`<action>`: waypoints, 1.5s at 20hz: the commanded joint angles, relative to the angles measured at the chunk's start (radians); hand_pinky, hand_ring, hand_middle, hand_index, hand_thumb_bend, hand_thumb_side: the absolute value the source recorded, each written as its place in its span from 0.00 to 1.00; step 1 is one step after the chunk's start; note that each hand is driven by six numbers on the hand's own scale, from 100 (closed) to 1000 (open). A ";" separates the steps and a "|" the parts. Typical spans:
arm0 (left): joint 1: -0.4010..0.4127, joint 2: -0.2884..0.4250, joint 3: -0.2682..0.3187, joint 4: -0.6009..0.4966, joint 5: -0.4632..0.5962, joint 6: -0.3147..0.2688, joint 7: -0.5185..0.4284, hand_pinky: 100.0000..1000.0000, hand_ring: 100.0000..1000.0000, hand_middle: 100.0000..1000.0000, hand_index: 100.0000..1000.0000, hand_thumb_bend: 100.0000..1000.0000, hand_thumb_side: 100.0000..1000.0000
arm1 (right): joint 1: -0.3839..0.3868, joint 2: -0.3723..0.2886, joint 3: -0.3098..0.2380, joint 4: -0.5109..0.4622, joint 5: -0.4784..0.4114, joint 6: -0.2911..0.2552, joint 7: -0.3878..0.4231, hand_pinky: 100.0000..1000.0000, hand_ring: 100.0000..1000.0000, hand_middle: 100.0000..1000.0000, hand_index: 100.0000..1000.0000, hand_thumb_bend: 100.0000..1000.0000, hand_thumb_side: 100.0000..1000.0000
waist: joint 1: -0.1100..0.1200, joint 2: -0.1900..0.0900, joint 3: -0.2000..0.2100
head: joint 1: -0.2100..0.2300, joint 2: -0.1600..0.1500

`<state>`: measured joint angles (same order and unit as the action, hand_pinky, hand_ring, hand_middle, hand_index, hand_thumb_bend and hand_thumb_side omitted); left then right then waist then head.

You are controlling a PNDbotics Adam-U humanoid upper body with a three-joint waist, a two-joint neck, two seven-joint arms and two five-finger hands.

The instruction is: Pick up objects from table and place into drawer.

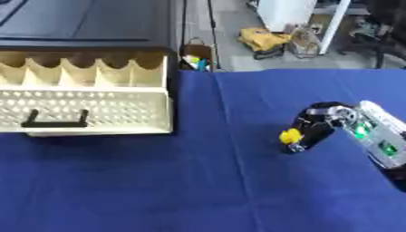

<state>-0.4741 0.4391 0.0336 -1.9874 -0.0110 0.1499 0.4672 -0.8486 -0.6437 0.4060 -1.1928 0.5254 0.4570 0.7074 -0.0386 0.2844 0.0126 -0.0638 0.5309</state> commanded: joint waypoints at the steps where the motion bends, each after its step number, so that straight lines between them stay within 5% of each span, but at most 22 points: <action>1: -0.007 0.011 0.004 -0.013 -0.003 -0.002 -0.004 0.42 0.67 0.63 0.85 0.08 1.00 | -0.005 -0.015 -0.010 0.001 0.004 0.012 -0.010 0.79 0.87 0.47 0.70 0.49 0.29 | 0.003 -0.017 -0.001 | -0.004 -0.012; 9: -0.005 0.007 0.003 -0.013 -0.003 0.000 -0.006 0.42 0.67 0.63 0.85 0.07 1.00 | -0.003 -0.019 -0.011 0.004 -0.004 0.015 -0.042 0.77 0.83 0.45 0.68 0.39 0.29 | 0.003 -0.016 -0.004 | -0.009 -0.013; 15: -0.004 0.006 0.003 -0.013 0.000 -0.001 -0.005 0.42 0.67 0.62 0.85 0.06 1.00 | -0.002 -0.018 -0.008 0.006 -0.009 0.015 -0.051 0.75 0.81 0.43 0.66 0.35 0.17 | 0.004 -0.015 -0.001 | -0.013 -0.012; 30: -0.004 0.004 0.003 -0.013 0.007 -0.002 -0.005 0.41 0.67 0.62 0.84 0.05 1.00 | -0.004 -0.015 -0.011 -0.006 -0.016 0.020 -0.115 0.67 0.73 0.35 0.54 0.36 0.15 | 0.004 -0.016 -0.003 | -0.018 -0.017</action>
<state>-0.4690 0.4308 0.0336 -1.9874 -0.0068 0.1493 0.4647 -0.8430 -0.6380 0.4033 -1.1899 0.5158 0.4737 0.6005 -0.0381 0.2844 0.0116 -0.0783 0.5252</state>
